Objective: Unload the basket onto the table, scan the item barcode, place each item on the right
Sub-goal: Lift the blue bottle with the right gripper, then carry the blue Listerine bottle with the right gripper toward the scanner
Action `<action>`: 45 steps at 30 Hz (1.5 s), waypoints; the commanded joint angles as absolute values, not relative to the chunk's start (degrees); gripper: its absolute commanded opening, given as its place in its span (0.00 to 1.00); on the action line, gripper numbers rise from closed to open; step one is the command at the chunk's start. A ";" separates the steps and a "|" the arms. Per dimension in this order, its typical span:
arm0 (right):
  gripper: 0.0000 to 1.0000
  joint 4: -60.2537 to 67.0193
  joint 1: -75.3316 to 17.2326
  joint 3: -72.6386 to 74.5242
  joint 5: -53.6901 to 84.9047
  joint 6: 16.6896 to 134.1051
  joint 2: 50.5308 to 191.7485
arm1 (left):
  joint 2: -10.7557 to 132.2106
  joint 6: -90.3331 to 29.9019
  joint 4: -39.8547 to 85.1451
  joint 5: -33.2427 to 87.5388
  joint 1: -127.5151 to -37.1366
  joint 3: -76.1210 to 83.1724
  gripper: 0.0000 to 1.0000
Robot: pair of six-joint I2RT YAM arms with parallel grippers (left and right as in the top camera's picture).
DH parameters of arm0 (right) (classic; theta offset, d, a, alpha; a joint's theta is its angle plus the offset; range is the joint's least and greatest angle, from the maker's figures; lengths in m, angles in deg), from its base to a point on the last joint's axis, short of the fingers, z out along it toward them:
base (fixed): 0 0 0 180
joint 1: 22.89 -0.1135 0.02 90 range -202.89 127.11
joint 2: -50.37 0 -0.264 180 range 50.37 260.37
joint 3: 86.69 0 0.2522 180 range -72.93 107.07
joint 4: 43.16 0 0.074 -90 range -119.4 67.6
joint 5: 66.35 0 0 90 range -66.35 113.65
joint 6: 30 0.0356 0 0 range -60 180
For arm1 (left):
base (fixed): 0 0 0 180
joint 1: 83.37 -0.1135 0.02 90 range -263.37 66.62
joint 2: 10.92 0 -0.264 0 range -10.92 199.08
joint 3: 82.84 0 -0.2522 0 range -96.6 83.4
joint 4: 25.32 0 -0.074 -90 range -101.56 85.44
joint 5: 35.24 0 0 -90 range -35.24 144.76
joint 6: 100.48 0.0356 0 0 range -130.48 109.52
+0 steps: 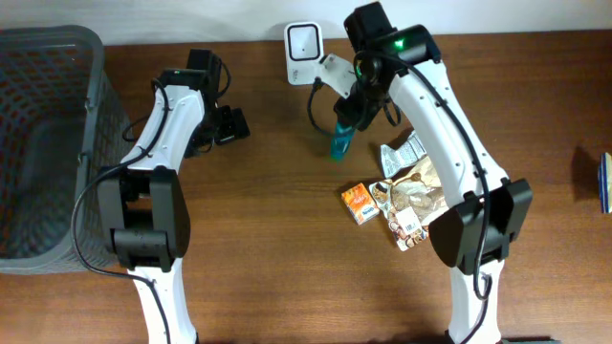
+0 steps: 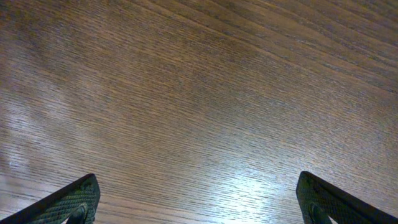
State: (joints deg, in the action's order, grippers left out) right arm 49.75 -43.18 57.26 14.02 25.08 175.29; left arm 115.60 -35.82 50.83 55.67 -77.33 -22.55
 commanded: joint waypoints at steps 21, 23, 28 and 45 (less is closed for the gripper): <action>0.99 46.60 -43.07 57.85 14.04 36.30 174.20 | 113.89 -35.69 50.90 56.09 -77.16 -22.20 0.99; 0.99 47.13 -43.07 62.61 18.02 46.13 173.96 | 113.89 -35.69 50.90 56.09 -77.16 -22.20 0.99; 0.98 52.05 -42.59 73.78 20.34 74.89 173.72 | 113.89 -35.69 50.87 56.09 -77.16 -22.20 0.99; 0.89 55.26 -46.13 59.95 24.60 138.85 174.39 | 113.89 -35.69 50.90 56.09 -77.16 -22.20 0.99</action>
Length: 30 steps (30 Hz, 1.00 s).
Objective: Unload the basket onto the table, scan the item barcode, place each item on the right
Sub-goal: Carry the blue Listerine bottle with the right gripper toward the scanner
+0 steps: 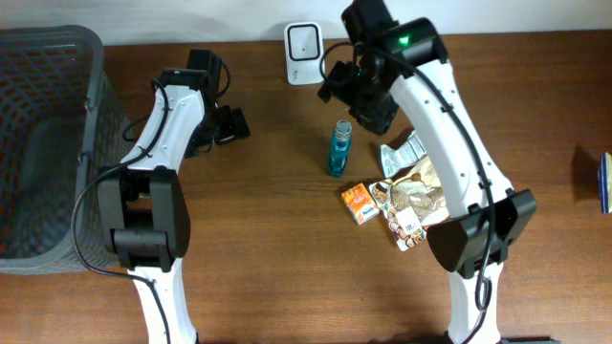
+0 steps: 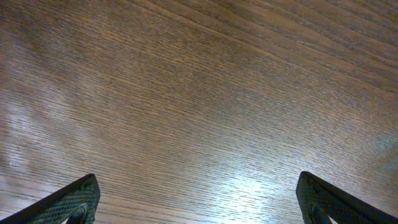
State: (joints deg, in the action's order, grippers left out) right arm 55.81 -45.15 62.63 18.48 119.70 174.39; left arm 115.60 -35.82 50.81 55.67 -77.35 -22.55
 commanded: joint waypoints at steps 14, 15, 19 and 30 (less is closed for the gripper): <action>0.90 47.33 -47.70 51.05 21.10 143.29 174.50 | 113.89 -35.69 50.90 56.09 -77.16 -22.20 0.99; 0.90 46.80 -48.05 51.05 20.62 143.26 174.50 | 113.89 -35.69 50.90 56.09 -77.16 -22.20 0.99; 0.86 45.34 -48.88 51.03 19.79 145.93 174.53 | 113.89 -35.69 50.90 56.09 -77.16 -22.20 0.99; 0.73 45.45 -48.91 51.01 22.02 146.06 174.61 | 113.89 -35.69 50.90 56.09 -77.16 -22.20 0.99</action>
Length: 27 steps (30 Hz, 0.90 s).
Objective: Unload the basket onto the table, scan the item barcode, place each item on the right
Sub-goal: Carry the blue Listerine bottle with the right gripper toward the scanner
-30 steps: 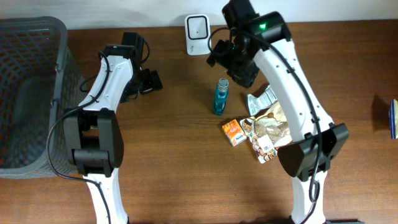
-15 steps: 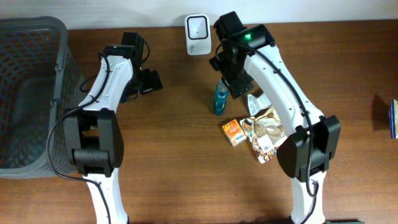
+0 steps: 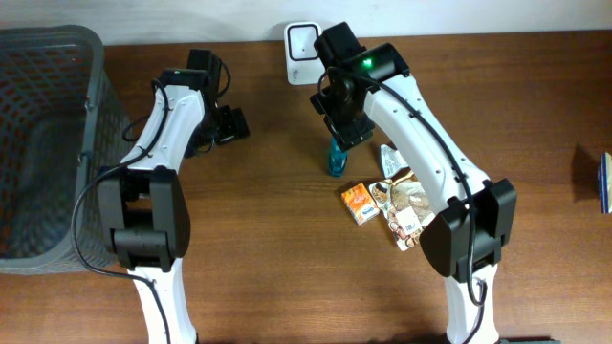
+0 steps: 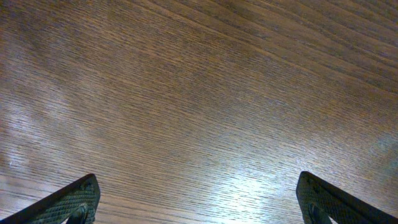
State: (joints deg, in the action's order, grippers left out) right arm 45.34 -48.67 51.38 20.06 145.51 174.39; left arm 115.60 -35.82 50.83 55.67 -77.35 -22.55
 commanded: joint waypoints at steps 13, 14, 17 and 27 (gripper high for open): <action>0.67 48.18 -48.86 50.96 27.05 148.86 174.61 | 113.89 -35.69 50.90 56.09 -77.16 -22.20 0.99; 0.63 48.18 -48.86 50.96 26.94 148.86 174.61 | 113.89 -35.69 50.90 56.09 -77.16 -22.20 0.99; 0.63 48.20 -48.86 50.96 26.92 148.84 174.61 | 113.89 -35.69 50.87 56.09 -77.16 -22.20 0.99; 0.50 48.18 -49.89 50.96 26.72 148.84 174.61 | 113.89 -35.69 50.90 56.09 -77.16 -22.20 0.99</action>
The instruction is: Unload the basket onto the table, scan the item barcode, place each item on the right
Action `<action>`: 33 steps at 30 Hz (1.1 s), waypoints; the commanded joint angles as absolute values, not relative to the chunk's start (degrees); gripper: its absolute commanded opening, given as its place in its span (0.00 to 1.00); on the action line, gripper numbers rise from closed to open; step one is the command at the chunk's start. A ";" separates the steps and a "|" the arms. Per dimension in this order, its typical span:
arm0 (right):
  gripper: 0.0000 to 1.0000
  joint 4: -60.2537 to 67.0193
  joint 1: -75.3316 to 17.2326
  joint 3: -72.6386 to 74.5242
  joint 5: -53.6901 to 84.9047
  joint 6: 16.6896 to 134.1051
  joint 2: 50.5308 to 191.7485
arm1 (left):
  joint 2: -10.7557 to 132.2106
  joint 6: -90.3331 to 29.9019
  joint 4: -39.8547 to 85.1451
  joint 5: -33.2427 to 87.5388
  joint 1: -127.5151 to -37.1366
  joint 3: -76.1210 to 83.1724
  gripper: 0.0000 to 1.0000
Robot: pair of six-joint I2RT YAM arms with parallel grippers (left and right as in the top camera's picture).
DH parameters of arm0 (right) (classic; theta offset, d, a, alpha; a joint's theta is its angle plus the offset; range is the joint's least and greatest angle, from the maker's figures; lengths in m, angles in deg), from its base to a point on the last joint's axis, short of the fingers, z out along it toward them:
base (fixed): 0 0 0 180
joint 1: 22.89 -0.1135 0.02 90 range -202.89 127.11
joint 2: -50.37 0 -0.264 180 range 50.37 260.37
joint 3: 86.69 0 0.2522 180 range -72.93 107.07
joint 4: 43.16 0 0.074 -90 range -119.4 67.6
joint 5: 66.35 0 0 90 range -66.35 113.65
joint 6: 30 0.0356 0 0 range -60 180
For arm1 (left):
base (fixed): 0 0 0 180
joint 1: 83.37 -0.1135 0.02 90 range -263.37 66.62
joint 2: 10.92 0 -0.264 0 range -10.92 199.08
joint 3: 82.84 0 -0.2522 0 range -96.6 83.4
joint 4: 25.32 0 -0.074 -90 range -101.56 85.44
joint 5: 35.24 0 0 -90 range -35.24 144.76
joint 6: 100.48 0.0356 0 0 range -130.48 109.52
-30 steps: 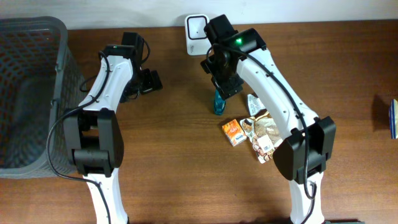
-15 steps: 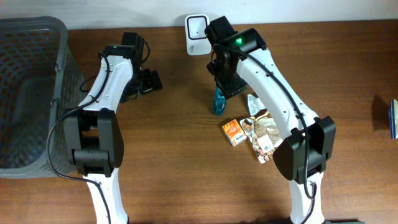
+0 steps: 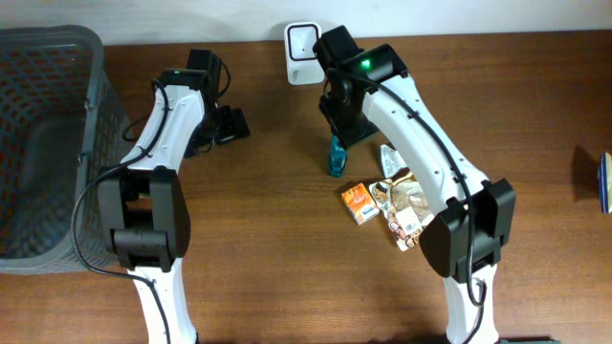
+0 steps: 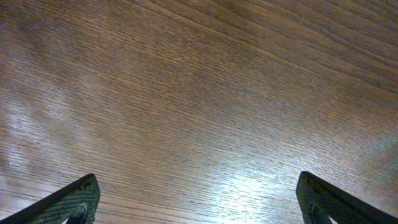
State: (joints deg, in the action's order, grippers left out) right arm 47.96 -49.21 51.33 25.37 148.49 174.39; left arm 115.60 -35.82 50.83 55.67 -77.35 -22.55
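Note:
A teal bottle [image 3: 335, 158] stands upright on the wooden table [image 3: 287, 239], in front of the white scanner [image 3: 303, 40] at the back edge. My right gripper [image 3: 342, 122] hangs directly over the bottle's top and hides it. Whether its fingers are closed on the bottle does not show. My left gripper [image 3: 232, 125] rests at the left, far from the bottle. In the left wrist view the left gripper [image 4: 199, 202] is wide open over bare wood, with nothing between its fingertips [image 4: 74, 199].
A grey mesh basket [image 3: 48, 143] fills the far left. An orange box [image 3: 358, 203] and several snack packets [image 3: 411, 201] lie right of the bottle. A blue item [image 3: 606, 182] pokes in at the right edge.
My right gripper has shifted very slightly over the bottle's top. The bottle stands where it did, and the left arm has not moved.
At first my right gripper held the teal bottle tilted in the air near the scanner. Then the bottle stood upright on the table, with the gripper clear of it towards the back. After that the gripper was over the bottle's top, where it still is.

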 commanded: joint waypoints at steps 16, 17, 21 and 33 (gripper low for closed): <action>0.33 47.00 -49.76 50.98 28.47 138.50 174.59 | 113.89 -35.69 50.90 56.09 -77.16 -22.20 0.99; 0.33 46.60 -49.74 50.98 29.41 135.57 174.59 | 113.89 -35.69 50.87 56.09 -77.16 -22.20 0.99; 0.31 46.36 -48.36 51.05 32.34 120.66 174.59 | 113.89 -35.69 50.90 56.09 -77.16 -22.20 0.99; 0.30 41.84 -43.81 51.14 34.44 66.96 174.59 | 113.89 -35.69 50.90 56.09 -77.16 -22.20 0.99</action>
